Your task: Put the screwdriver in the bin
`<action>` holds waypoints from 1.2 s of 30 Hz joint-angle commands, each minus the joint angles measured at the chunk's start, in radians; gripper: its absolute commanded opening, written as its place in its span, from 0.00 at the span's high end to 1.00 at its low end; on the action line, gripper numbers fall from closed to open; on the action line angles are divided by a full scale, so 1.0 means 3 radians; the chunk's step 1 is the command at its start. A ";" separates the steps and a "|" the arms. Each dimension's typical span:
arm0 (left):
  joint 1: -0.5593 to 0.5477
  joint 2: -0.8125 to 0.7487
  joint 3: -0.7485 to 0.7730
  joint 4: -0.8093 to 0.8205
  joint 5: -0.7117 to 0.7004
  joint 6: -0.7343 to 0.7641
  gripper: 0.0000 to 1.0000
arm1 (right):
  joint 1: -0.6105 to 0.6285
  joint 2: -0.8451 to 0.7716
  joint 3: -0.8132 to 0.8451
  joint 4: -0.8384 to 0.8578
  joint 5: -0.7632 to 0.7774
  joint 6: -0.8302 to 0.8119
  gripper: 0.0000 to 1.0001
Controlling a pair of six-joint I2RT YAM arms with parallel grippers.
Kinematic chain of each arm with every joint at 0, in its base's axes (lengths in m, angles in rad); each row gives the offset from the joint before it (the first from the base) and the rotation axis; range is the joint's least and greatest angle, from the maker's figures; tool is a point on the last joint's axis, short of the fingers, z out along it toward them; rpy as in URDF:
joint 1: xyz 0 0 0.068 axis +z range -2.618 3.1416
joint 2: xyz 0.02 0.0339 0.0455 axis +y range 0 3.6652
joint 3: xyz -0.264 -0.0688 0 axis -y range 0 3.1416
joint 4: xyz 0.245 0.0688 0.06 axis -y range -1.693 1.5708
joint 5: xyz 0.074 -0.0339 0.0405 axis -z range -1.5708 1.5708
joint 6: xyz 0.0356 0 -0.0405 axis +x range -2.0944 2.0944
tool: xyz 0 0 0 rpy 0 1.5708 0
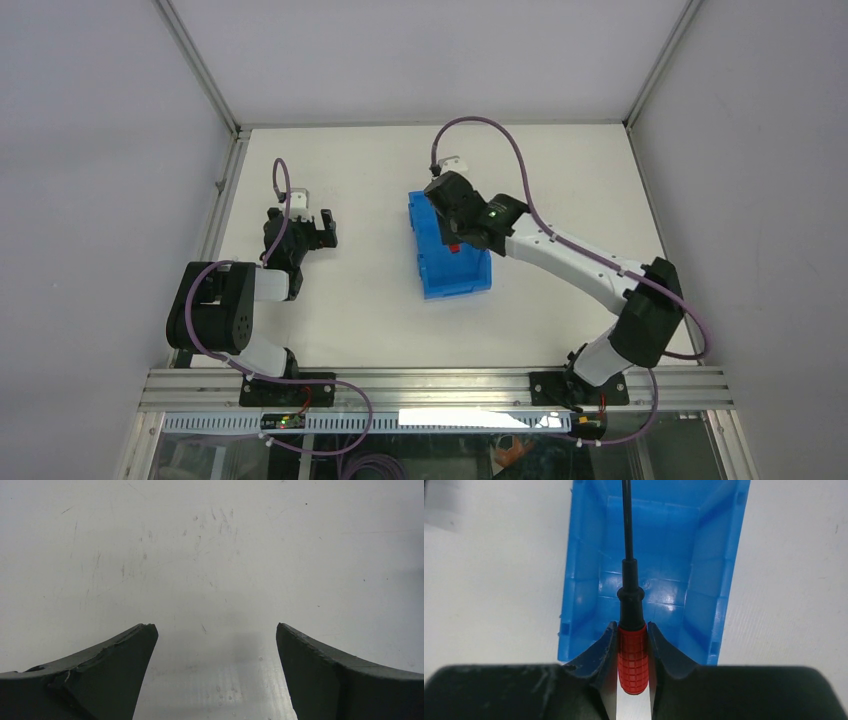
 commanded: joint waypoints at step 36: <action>-0.0026 -0.0097 0.0004 0.0087 0.0006 -0.0056 0.01 | -0.0078 -0.0218 -0.0301 0.0399 0.0470 -0.0108 0.14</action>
